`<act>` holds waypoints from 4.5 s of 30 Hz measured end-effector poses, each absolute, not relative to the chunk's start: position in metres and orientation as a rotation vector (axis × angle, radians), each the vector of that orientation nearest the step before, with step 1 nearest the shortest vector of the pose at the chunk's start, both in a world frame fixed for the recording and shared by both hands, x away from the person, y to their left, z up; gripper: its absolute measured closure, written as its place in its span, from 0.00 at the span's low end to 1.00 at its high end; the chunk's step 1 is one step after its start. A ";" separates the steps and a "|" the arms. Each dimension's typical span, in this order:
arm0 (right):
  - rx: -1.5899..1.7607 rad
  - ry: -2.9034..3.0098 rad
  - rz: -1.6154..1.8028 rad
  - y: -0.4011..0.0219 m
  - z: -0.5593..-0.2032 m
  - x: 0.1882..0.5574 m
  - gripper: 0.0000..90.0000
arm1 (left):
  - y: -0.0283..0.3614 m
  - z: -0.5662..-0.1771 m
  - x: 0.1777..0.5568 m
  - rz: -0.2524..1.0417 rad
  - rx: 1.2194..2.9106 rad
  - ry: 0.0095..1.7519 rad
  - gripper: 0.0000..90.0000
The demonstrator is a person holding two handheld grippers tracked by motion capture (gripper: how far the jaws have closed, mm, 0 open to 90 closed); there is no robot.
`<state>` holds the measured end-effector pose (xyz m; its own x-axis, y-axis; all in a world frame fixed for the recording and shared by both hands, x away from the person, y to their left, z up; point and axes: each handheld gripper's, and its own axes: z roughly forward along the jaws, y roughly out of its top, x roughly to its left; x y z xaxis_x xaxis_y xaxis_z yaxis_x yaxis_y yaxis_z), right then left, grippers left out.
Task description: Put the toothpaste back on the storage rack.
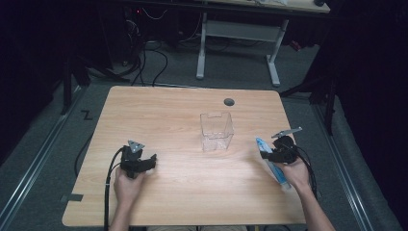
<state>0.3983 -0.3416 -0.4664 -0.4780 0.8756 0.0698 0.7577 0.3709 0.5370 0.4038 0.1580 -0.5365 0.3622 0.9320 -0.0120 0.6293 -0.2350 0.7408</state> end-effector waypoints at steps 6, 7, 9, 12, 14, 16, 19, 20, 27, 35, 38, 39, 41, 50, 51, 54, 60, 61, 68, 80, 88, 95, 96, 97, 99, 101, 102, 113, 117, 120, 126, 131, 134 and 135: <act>1.426 2.400 0.784 -0.336 -0.458 0.396 0.78 | 0.158 -0.537 0.404 0.584 1.962 1.351 0.29; 1.418 2.400 0.792 -0.335 -0.458 0.396 0.78 | 0.158 -0.537 0.404 0.584 1.963 1.351 0.29; 1.417 2.396 0.815 -0.334 -0.455 0.395 0.78 | 0.158 -0.537 0.404 0.584 1.962 1.351 0.29; 1.402 2.392 0.825 -0.331 -0.452 0.394 0.78 | 0.158 -0.537 0.404 0.584 1.963 1.351 0.29; 1.393 2.390 0.837 -0.330 -0.450 0.394 0.78 | 0.158 -0.537 0.404 0.584 1.962 1.351 0.29; 1.392 2.389 0.842 -0.330 -0.448 0.393 0.78 | 0.158 -0.537 0.404 0.584 1.962 1.351 0.29; 1.380 2.392 0.857 -0.328 -0.445 0.393 0.78 | 0.158 -0.537 0.404 0.584 1.962 1.351 0.29; 1.374 2.388 0.858 -0.326 -0.443 0.393 0.78 | 0.158 -0.537 0.404 0.584 1.962 1.351 0.29; 1.363 2.380 0.894 -0.321 -0.437 0.393 0.78 | 0.158 -0.537 0.404 0.584 1.962 1.351 0.29; 1.336 2.374 0.920 -0.317 -0.432 0.392 0.78 | 0.158 -0.537 0.404 0.584 1.963 1.351 0.29; 1.334 2.371 0.940 -0.315 -0.430 0.392 0.78 | 0.158 -0.537 0.404 0.584 1.962 1.351 0.29; 1.334 2.375 0.945 -0.315 -0.429 0.392 0.78 | 0.158 -0.537 0.404 0.584 1.962 1.351 0.29; 1.333 2.379 0.965 -0.313 -0.428 0.392 0.78 | 0.158 -0.537 0.404 0.584 1.962 1.351 0.29; 1.312 2.370 1.035 -0.305 -0.420 0.392 0.78 | 0.158 -0.536 0.404 0.581 1.962 1.350 0.29; 1.308 2.370 1.041 -0.304 -0.419 0.392 0.78 | 0.158 -0.537 0.404 0.582 1.962 1.351 0.29; 1.303 2.364 1.065 -0.302 -0.418 0.393 0.78 | 0.158 -0.537 0.404 0.584 1.963 1.350 0.29; 1.269 2.360 1.079 -0.295 -0.413 0.395 0.78 | 0.158 -0.537 0.404 0.584 1.962 1.350 0.29; 1.266 2.363 1.080 -0.294 -0.412 0.395 0.78 | 0.158 -0.537 0.404 0.584 1.962 1.351 0.29; 1.238 2.371 1.096 -0.287 -0.406 0.402 0.77 | 0.158 -0.537 0.404 0.584 1.963 1.349 0.29; 1.170 2.376 1.138 -0.263 -0.394 0.410 0.77 | 0.158 -0.536 0.404 0.581 1.965 1.348 0.28; 1.149 2.342 1.174 -0.253 -0.390 0.416 0.77 | 0.158 -0.536 0.404 0.581 1.965 1.347 0.28; 1.131 2.333 1.202 -0.246 -0.383 0.421 0.77 | 0.158 -0.536 0.404 0.581 1.965 1.347 0.28; 1.132 2.330 1.204 -0.245 -0.381 0.422 0.77 | 0.158 -0.537 0.404 0.581 1.965 1.347 0.28; 1.125 2.329 1.204 -0.244 -0.379 0.422 0.77 | 0.158 -0.536 0.404 0.581 1.966 1.347 0.28; 1.106 2.306 1.219 -0.242 -0.376 0.422 0.77 | 0.158 -0.537 0.404 0.582 1.965 1.347 0.28; 1.091 2.293 1.221 -0.241 -0.372 0.421 0.77 | 0.158 -0.536 0.404 0.581 1.965 1.347 0.28; 1.088 2.290 1.224 -0.240 -0.371 0.422 0.77 | 0.158 -0.536 0.404 0.581 1.966 1.347 0.28; 1.059 2.284 1.237 -0.229 -0.356 0.432 0.77 | 0.158 -0.537 0.404 0.581 1.966 1.347 0.28; 1.051 2.277 1.243 -0.226 -0.352 0.436 0.77 | 0.158 -0.537 0.404 0.581 1.965 1.347 0.28; 1.045 2.269 1.243 -0.222 -0.349 0.439 0.77 | 0.158 -0.537 0.404 0.581 1.965 1.347 0.28; 1.057 2.242 1.243 -0.217 -0.346 0.449 0.77 | 0.158 -0.537 0.404 0.582 1.963 1.347 0.28; 1.070 2.230 1.258 -0.214 -0.345 0.454 0.77 | 0.158 -0.537 0.404 0.580 1.965 1.347 0.28; 1.061 2.224 1.251 -0.210 -0.343 0.457 0.77 | 0.158 -0.537 0.404 0.580 1.965 1.346 0.28; 1.058 2.221 1.254 -0.208 -0.343 0.458 0.77 | 0.158 -0.537 0.404 0.579 1.965 1.347 0.28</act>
